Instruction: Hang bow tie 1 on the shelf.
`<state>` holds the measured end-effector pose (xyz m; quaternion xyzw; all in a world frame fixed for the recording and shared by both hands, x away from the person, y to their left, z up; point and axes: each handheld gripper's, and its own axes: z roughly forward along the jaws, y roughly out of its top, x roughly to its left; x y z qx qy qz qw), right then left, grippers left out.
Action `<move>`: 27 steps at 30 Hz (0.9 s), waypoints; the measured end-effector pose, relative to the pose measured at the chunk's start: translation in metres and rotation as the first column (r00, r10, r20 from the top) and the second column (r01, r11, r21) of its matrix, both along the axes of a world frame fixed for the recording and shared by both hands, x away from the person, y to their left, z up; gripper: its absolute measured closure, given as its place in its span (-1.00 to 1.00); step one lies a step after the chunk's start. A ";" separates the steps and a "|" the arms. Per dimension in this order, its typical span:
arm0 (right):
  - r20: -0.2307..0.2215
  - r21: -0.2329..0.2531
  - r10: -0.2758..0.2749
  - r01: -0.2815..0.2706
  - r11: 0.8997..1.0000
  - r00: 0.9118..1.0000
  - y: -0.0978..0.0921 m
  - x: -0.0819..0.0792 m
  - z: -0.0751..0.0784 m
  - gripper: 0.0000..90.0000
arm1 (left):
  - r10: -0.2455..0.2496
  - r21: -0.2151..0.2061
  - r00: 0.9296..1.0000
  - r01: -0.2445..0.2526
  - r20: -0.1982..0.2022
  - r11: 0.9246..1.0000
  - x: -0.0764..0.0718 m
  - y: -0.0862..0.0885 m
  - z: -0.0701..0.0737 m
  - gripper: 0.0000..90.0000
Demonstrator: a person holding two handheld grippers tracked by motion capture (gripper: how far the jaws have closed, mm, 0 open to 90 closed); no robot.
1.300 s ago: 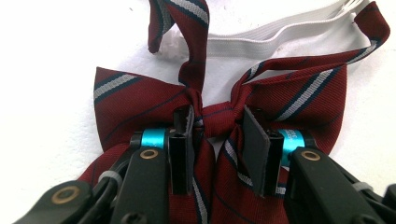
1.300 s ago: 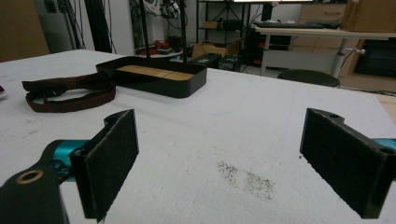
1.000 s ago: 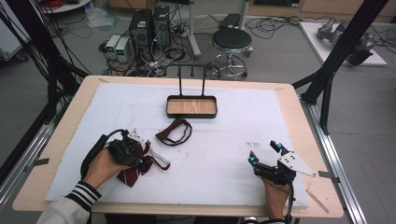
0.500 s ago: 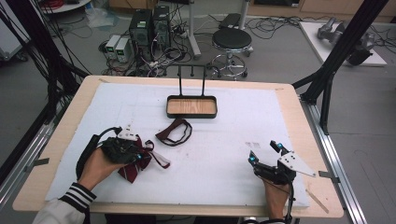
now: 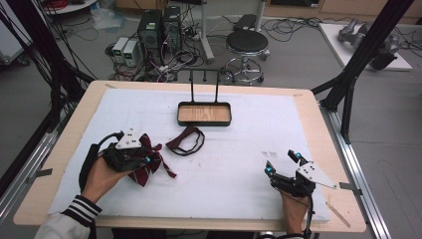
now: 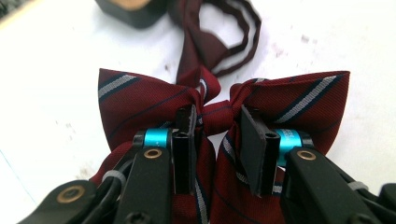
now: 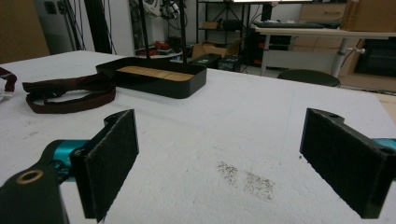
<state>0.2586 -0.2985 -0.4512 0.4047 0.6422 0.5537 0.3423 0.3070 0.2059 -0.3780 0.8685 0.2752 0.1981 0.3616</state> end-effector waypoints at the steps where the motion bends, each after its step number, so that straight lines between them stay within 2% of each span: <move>1: 0.000 0.000 0.000 0.000 1.000 1.000 0.000 0.000 0.000 -0.76 | 0.003 -0.002 1.000 -0.003 0.008 1.000 0.000 0.000 0.001 0.50; 7: 0.001 0.000 0.001 -0.001 1.000 1.000 0.000 0.000 0.000 -0.76 | 0.006 -0.036 0.997 -0.003 0.075 0.999 -0.003 0.001 0.008 0.50; 9: -0.001 0.002 0.001 -0.001 1.000 1.000 0.000 0.000 0.000 -0.76 | 0.006 -0.044 0.997 -0.002 0.082 0.999 -0.003 0.001 0.009 0.50; 12: 0.000 0.001 0.001 -0.001 1.000 1.000 0.000 0.000 0.000 -0.76 | 0.016 -0.085 0.994 -0.006 0.108 0.996 -0.002 0.003 0.013 0.50; 16: -0.001 0.002 0.001 -0.001 1.000 1.000 0.000 0.000 0.000 -0.76 | 0.019 -0.106 0.989 -0.003 0.147 0.994 0.001 0.004 0.021 0.50; 19: -0.001 0.002 0.000 0.000 1.000 1.000 0.000 0.000 0.000 -0.76 | 0.014 -0.140 0.989 0.007 0.150 0.990 0.005 0.005 0.025 0.50; 27: -0.001 0.003 0.000 0.000 1.000 1.000 0.000 0.000 0.000 -0.76 | 0.021 -0.175 0.982 0.012 0.187 0.984 0.015 0.005 0.036 0.50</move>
